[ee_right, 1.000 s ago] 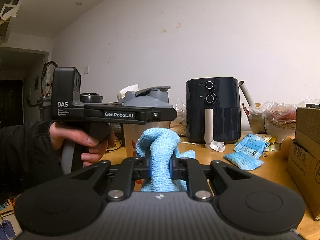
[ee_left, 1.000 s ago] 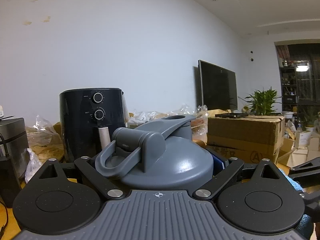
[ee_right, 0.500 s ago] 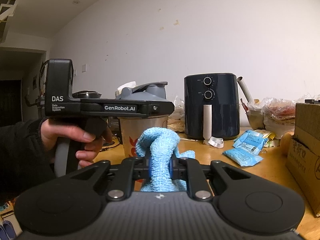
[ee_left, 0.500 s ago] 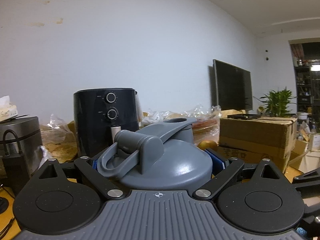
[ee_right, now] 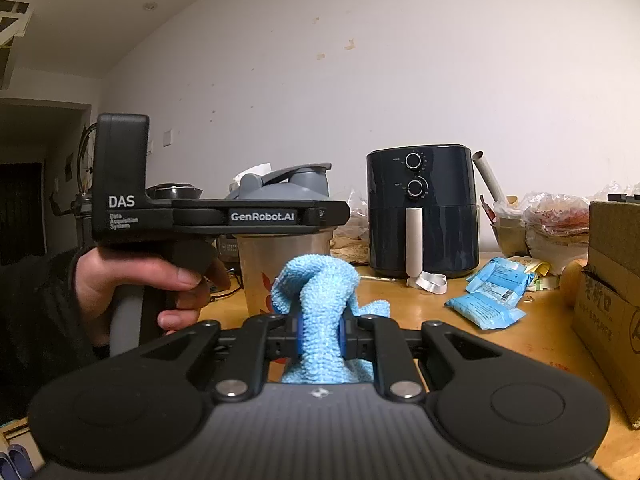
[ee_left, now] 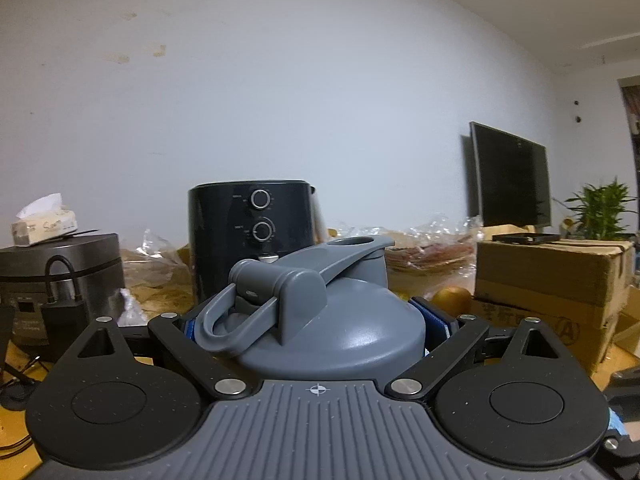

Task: Clean container
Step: 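Rub the blue cloth against the bottle side with the right gripper while the left gripper holds it, then rotate the shaker bottle by its lid with the left gripper while the right gripper holds the cloth, then press the blue cloth against the bottle wall with the right gripper while the left gripper holds it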

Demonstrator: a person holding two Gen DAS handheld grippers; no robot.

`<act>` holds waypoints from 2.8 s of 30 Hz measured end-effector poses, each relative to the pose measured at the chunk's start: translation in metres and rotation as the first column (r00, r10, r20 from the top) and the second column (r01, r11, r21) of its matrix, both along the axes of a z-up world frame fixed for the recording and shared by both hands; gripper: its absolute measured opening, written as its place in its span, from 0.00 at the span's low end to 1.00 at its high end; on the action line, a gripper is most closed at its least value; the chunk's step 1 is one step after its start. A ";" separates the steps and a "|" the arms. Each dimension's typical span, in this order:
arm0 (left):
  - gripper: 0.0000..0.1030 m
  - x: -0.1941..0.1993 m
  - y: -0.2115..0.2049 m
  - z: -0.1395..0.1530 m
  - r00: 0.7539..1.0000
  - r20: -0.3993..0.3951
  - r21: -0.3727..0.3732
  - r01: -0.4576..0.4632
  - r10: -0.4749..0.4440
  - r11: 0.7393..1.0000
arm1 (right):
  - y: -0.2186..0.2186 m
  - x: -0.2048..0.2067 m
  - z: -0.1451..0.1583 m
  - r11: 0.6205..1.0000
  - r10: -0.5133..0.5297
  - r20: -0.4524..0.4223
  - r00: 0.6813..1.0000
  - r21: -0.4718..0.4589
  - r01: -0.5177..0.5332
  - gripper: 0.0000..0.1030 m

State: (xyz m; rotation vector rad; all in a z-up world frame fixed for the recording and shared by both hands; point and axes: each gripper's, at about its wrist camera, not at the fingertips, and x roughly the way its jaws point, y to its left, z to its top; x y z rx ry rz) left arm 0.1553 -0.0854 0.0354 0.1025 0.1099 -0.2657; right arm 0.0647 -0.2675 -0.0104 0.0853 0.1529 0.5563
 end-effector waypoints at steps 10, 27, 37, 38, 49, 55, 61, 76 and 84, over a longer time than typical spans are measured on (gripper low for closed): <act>0.94 0.000 -0.003 -0.001 0.998 -0.029 -0.009 -0.047 0.047 0.999 | 0.000 0.001 -0.001 1.000 -0.006 -0.007 1.000 0.000 0.006 0.10; 1.00 -0.006 -0.027 0.003 0.968 -0.031 -0.030 -0.252 0.251 0.967 | -0.005 -0.001 -0.004 1.000 -0.010 -0.012 1.000 0.003 0.010 0.10; 1.00 -0.005 -0.044 0.004 0.905 -0.062 -0.067 -0.425 0.421 0.903 | -0.006 -0.001 -0.006 1.000 -0.020 -0.018 1.000 0.004 0.020 0.11; 1.00 -0.004 -0.046 0.005 0.899 -0.069 -0.066 -0.437 0.433 0.897 | -0.006 -0.001 -0.006 1.000 -0.021 -0.018 1.000 0.004 0.022 0.11; 1.00 -0.001 -0.061 0.010 0.838 -0.072 -0.041 -0.544 0.541 0.838 | -0.009 0.000 -0.007 1.000 -0.023 -0.024 0.999 0.004 0.024 0.11; 0.99 -0.001 -0.068 0.011 0.813 -0.050 -0.041 -0.583 0.581 0.812 | -0.010 0.001 -0.008 1.000 -0.027 -0.025 0.999 0.003 0.027 0.11; 0.93 -0.001 -0.066 0.012 0.826 -0.065 -0.056 -0.564 0.560 0.824 | -0.009 0.002 -0.008 1.000 -0.027 -0.026 0.999 0.001 0.027 0.11; 0.93 -0.003 -0.045 0.003 0.918 -0.034 -0.069 -0.397 0.395 0.915 | -0.009 0.004 -0.008 1.000 -0.022 -0.025 0.999 0.003 0.023 0.11; 0.93 -0.001 -0.032 0.000 0.956 -0.030 -0.075 -0.292 0.291 0.953 | -0.008 0.004 -0.008 1.000 -0.022 -0.027 0.999 0.004 0.022 0.11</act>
